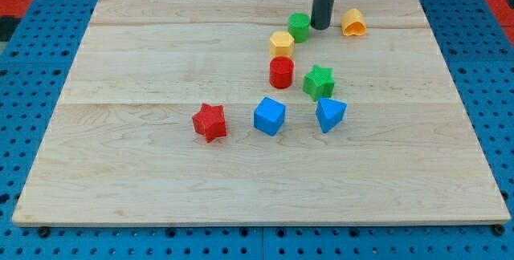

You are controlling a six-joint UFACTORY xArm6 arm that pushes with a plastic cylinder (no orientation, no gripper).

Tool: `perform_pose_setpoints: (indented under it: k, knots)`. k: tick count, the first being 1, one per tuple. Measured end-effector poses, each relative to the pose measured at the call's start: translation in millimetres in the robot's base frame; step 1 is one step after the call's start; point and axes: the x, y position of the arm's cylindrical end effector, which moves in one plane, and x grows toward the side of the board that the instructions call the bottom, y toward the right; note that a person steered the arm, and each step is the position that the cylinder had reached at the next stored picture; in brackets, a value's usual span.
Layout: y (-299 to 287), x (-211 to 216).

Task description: Push yellow heart to bottom right of blue triangle

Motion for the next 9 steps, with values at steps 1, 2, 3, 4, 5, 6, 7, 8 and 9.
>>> perform_pose_setpoints:
  k: [1, 2, 3, 4, 5, 6, 7, 8, 9]
  knots:
    - [-1, 4]
    - [-17, -44]
    - [62, -77]
    - [83, -24]
    - [79, -18]
    - [79, -46]
    - [39, -41]
    - [41, -3]
    - [3, 8]
